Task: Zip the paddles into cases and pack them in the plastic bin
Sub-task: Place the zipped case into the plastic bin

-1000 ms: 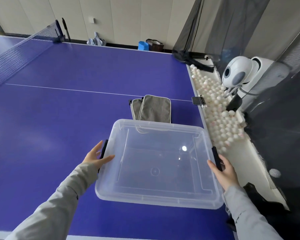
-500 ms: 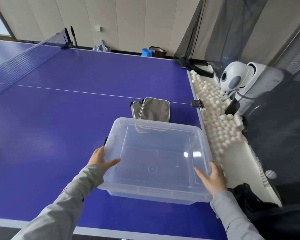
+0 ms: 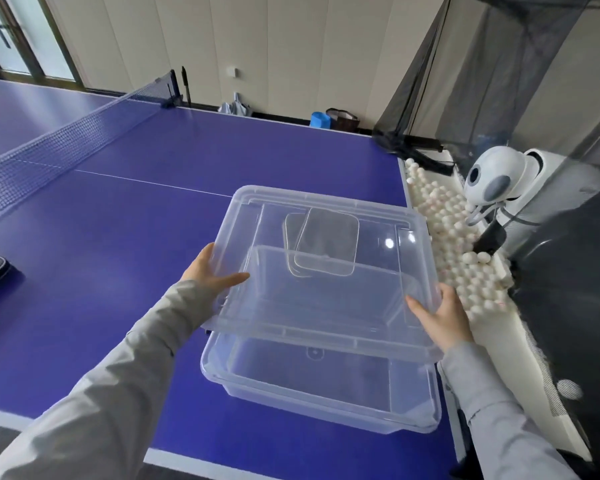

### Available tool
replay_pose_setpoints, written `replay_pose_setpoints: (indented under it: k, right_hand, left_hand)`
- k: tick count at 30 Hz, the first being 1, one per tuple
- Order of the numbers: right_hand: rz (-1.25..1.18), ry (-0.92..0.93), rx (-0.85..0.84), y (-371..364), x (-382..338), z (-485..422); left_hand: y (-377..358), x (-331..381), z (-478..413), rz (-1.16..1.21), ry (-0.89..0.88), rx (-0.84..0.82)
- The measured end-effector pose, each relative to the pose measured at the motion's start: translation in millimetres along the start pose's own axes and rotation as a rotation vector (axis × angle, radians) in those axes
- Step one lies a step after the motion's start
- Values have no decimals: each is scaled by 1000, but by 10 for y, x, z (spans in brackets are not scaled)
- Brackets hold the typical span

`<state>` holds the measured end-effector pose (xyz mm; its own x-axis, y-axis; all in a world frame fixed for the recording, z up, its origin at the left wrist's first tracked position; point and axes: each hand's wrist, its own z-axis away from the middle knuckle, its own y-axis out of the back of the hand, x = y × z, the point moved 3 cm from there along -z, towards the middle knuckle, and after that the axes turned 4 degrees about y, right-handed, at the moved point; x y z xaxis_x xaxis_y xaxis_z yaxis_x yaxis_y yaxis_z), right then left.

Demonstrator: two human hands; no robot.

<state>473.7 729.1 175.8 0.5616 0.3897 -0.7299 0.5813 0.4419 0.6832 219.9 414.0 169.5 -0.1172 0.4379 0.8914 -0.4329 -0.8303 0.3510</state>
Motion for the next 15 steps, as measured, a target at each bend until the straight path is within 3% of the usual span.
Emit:
replay_pose_setpoints:
  k: [4,15]
  right_hand:
    - [-23,17,-20,-148,-396,-332]
    - [-77,40,-8,-1207,-1577,-931]
  left_hand:
    - [280,252,-278,-4,17,114]
    - [1454,486,-1312,-40,67,227]
